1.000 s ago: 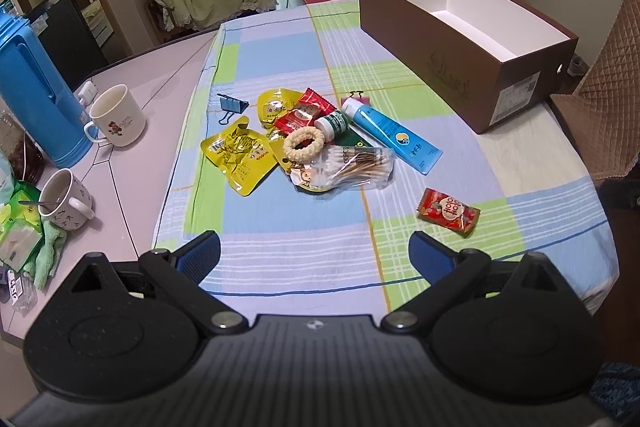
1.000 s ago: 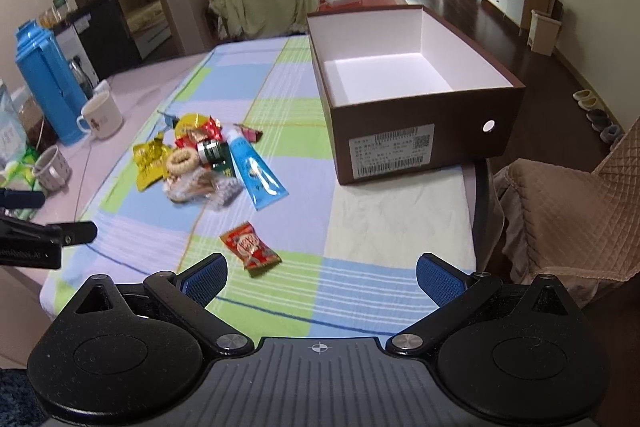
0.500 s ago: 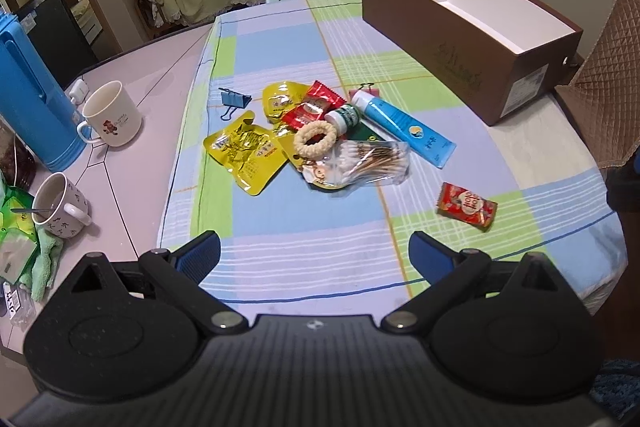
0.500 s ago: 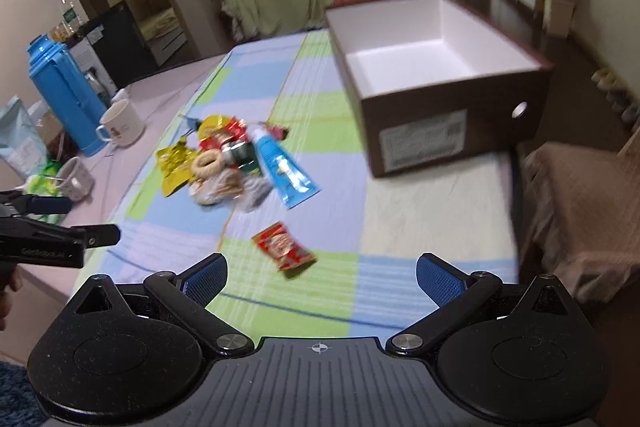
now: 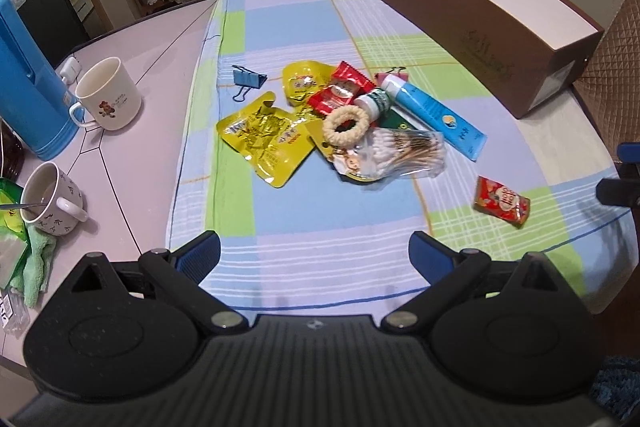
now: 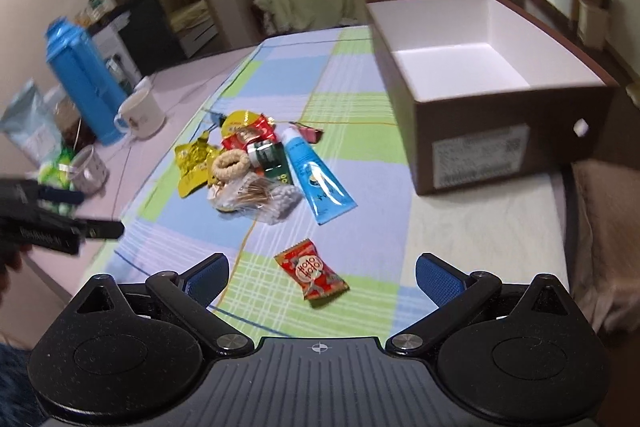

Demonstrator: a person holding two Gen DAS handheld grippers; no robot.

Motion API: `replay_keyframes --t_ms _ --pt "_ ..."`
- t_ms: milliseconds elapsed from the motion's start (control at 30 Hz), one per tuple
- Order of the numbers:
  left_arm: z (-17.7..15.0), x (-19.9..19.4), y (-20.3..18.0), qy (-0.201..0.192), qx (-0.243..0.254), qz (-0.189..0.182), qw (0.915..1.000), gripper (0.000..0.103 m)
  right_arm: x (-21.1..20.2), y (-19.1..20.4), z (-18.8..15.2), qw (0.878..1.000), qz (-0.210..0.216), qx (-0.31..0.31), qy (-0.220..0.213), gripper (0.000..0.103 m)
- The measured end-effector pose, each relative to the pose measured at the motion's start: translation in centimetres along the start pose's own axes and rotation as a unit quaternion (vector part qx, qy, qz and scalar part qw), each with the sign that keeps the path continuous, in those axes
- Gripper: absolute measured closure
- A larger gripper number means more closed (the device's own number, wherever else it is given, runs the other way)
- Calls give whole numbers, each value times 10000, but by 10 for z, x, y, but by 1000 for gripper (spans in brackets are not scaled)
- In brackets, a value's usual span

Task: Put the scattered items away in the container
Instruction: 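Grasp the red candy packet with the right gripper, then lift the red candy packet with the right gripper while the left gripper grasps the blue binder clip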

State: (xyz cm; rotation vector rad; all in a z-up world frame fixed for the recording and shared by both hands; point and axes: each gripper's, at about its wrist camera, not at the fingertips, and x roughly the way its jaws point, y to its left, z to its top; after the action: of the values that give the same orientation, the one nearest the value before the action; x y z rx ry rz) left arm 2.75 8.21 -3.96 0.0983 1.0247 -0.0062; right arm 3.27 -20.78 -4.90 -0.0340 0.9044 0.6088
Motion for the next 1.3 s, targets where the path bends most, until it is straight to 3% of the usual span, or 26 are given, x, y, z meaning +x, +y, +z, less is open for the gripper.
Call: replay_keyframes --t_ms 33,133,300,367,733,800,867,900,967,1300 --pt "1 1 3 7 1 -14 10000 4 7 4 0 9998 -46 -186 43 1" --pt "3 6 10 23 13 -60 10000 4 27 13 -2 9976 2 -649 232 24" --pt "3 15 22 68 27 -147 9999 4 61 23 -9 9926 -117 -1067 573 25" --pt "3 19 27 84 14 -176 9998 4 72 25 -13 9895 -146 -1259 688 44" --pt "13 47 60 -15 53 -258 9997 4 113 34 -23 9781 -435 -1836 879 45" --pt "17 53 66 -71 70 -277 9996 4 117 37 -24 9752 -465 -1980 870 63" --pt "22 59 72 -113 111 -276 9995 5 120 39 -25 9738 -460 -2055 859 67" --pt "24 62 74 -134 131 -274 9994 5 121 40 -24 9737 -482 -2056 855 73" --pt "29 67 79 -181 166 -331 9992 5 121 39 -23 9743 -532 -2014 861 75" --pt "69 104 96 -496 573 -562 9955 21 100 21 7 9930 -608 -837 571 76"
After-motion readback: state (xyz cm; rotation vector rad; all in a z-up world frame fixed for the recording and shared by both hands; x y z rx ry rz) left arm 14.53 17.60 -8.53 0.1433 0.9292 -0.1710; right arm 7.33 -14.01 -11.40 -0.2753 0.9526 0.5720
